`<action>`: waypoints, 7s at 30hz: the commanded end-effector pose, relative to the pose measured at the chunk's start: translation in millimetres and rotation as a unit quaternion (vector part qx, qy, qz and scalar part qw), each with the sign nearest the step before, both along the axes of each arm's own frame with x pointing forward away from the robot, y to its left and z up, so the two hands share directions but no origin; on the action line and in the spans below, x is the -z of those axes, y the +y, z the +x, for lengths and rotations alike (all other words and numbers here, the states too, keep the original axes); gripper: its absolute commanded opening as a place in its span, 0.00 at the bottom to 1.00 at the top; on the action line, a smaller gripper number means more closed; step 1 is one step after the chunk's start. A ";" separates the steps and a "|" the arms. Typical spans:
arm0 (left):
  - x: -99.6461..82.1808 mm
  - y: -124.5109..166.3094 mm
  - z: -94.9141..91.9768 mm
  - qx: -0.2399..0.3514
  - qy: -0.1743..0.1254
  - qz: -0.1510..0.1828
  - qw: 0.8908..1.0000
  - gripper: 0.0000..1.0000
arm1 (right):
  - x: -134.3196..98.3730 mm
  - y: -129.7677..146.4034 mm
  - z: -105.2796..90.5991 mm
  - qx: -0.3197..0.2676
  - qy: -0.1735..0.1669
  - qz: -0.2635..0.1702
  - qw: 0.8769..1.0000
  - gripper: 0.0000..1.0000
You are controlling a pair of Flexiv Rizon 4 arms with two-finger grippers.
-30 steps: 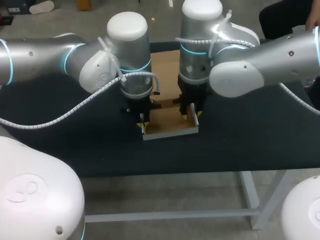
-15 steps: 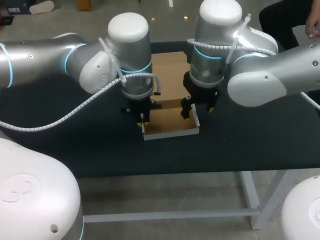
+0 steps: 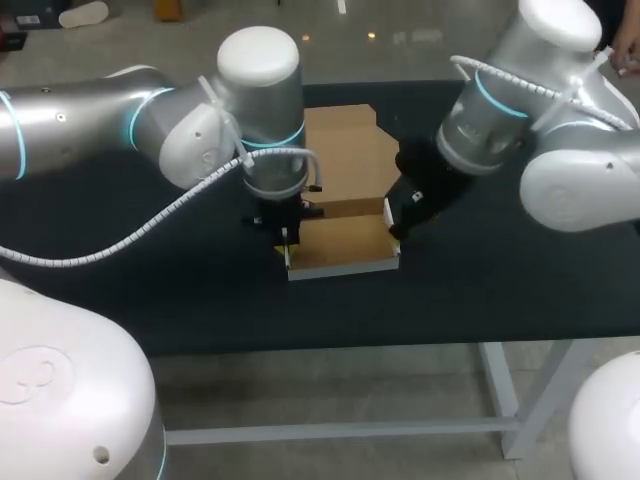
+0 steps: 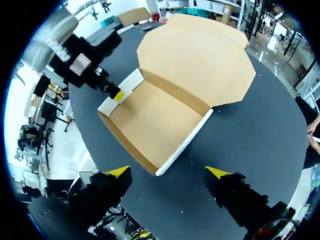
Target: Assemble the packaging by folding the flat box into shape, placing the metal phone stand inside, and closing the box properly
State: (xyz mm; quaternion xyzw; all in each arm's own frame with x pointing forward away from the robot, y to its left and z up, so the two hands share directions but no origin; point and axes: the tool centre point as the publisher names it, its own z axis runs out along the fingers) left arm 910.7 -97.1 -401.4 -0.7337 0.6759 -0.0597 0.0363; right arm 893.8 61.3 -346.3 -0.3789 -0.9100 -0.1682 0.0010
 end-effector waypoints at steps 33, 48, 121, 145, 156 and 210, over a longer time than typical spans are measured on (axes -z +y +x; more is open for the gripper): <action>-3.8 5.0 5.2 0.016 -0.001 0.081 0.997 0.00 | -29.6 -63.1 -65.6 -0.215 -0.135 0.113 0.961 1.00; 5.0 8.1 13.9 -0.003 -0.005 0.179 0.984 0.00 | -29.5 -61.3 -74.4 -0.234 -0.136 0.111 0.956 1.00; -65.6 28.6 -32.6 0.199 -0.100 -0.157 0.962 1.00 | -30.9 -58.5 -69.8 -0.243 -0.128 0.111 0.955 1.00; -109.2 69.7 -113.9 0.268 -0.147 -0.162 0.938 1.00 | -53.2 -81.6 -77.2 -0.117 -0.118 0.133 0.977 1.00; -128.2 83.4 -142.5 0.237 -0.144 -0.144 0.950 1.00 | -63.8 -99.9 -90.5 -0.047 -0.104 0.134 0.984 1.00; -184.7 123.9 -162.2 -0.010 -0.057 -0.174 0.983 1.00 | -103.3 -140.2 -108.5 0.223 0.042 0.160 0.961 1.00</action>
